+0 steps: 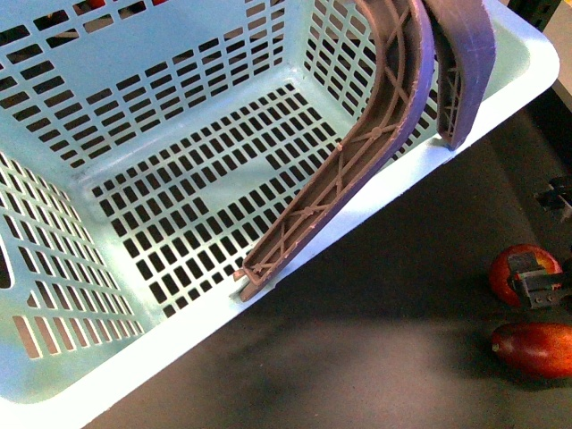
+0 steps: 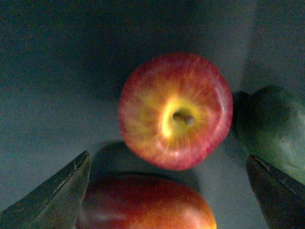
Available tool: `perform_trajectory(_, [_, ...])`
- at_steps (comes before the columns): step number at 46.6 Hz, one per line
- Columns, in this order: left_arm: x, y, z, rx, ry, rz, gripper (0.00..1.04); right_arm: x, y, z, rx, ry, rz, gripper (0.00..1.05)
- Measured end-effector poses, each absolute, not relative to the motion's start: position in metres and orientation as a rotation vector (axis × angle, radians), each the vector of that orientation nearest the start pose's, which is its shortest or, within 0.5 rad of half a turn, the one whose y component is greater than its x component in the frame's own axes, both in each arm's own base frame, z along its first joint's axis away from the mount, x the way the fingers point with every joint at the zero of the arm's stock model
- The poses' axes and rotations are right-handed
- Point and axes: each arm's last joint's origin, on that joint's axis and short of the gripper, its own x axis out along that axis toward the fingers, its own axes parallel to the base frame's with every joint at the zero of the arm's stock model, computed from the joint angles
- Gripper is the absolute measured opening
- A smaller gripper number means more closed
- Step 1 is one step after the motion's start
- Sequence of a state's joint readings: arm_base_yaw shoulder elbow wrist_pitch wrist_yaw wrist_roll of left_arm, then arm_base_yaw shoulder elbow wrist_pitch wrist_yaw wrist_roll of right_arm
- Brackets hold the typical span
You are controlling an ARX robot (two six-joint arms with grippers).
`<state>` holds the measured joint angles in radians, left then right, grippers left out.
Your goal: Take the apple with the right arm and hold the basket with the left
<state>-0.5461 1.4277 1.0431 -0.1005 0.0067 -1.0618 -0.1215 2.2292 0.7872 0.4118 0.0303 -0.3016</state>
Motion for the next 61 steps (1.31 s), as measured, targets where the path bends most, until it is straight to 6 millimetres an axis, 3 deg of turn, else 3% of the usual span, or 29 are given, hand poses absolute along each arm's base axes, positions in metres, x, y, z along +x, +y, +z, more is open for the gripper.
perform_trajectory(12, [0.271,-0.165,0.283,-0.884,0.706,-0.236,0.19,0.353,-0.043,-0.022,-0.197,1.054,-0.008,0.96])
perform_trajectory(21, [0.271,-0.165,0.283,-0.884,0.706,-0.236,0.19,0.363,-0.044,-0.031,-0.198,1.066,-0.016,0.96])
perform_trajectory(28, [0.271,-0.165,0.283,-0.884,0.706,-0.236,0.19,0.365,-0.044,-0.036,-0.188,1.075,-0.02,0.96])
perform_trajectory(34, [0.271,-0.165,0.283,-0.884,0.706,-0.236,0.19,0.364,-0.044,-0.038,-0.173,1.076,-0.025,0.8])
perform_trajectory(40, [0.271,-0.165,0.283,-0.884,0.707,-0.236,0.19,0.358,-0.047,-0.035,-0.153,1.056,-0.051,0.79])
perform_trajectory(45, [0.271,-0.165,0.283,-0.884,0.706,-0.236,0.19,0.346,-0.05,-0.014,-0.11,0.998,-0.045,0.79])
perform_trajectory(53, [0.271,-0.165,0.283,-0.884,0.707,-0.236,0.19,0.329,-0.055,0.038,-0.102,0.876,-0.037,0.79])
perform_trajectory(61, [0.271,-0.165,0.283,-0.883,0.706,-0.235,0.19,0.311,-0.052,0.126,-0.089,0.67,-0.006,0.79])
